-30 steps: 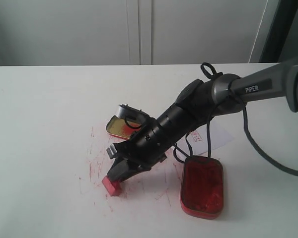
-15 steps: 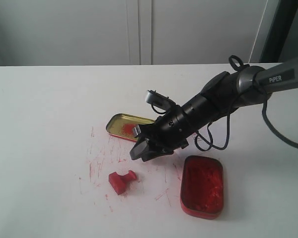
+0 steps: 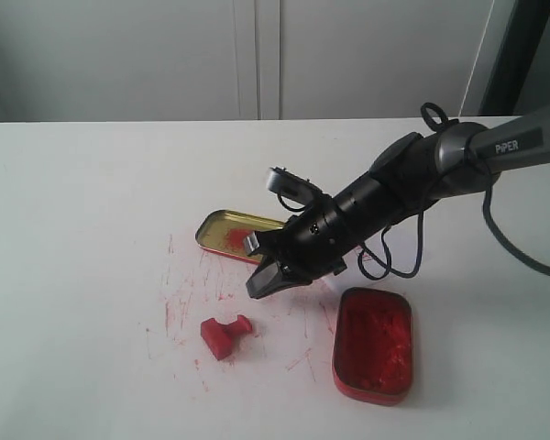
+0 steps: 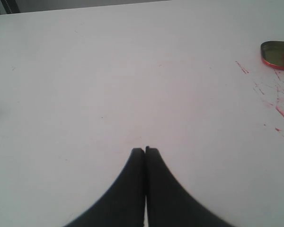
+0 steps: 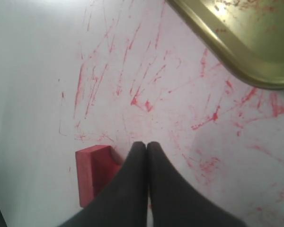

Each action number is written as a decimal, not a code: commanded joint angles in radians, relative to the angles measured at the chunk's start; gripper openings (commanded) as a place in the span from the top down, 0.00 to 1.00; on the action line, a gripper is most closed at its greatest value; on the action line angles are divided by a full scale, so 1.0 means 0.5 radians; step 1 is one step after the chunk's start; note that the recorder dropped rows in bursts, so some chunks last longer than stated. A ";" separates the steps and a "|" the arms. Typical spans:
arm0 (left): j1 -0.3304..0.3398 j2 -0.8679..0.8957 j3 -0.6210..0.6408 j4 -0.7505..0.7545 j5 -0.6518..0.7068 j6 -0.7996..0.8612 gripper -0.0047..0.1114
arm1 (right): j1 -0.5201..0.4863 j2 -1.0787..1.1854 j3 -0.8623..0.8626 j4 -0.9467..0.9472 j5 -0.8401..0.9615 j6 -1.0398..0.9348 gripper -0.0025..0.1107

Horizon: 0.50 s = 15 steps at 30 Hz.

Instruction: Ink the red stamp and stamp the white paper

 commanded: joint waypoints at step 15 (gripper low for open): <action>0.003 -0.007 0.009 0.001 -0.009 -0.005 0.96 | -0.009 -0.236 0.006 -0.443 -0.077 0.407 0.98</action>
